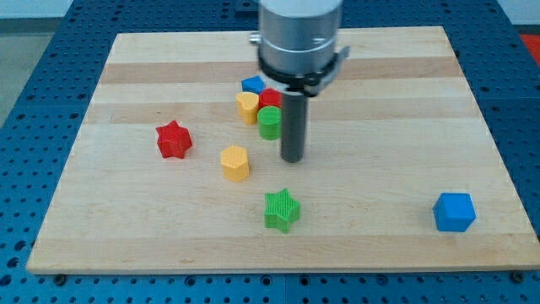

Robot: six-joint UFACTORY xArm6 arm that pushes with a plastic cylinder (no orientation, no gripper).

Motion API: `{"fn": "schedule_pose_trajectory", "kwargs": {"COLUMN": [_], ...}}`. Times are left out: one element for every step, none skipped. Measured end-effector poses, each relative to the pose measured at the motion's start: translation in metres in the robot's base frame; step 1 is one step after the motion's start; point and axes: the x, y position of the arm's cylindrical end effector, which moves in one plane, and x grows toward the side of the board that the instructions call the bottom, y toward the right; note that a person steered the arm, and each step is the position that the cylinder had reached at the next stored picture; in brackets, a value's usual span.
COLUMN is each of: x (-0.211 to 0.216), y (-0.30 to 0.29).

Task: Slide the red star into the group of blocks

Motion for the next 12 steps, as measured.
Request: {"fn": "schedule_pose_trajectory", "kwargs": {"x": [-0.005,0.001,0.009,0.007,-0.021,-0.03,-0.019,-0.01,-0.018,-0.063,-0.087,-0.084], "y": [-0.034,-0.03,-0.056,-0.112,-0.15,-0.168,-0.171,-0.198,-0.232,-0.221,-0.206,-0.221]}}
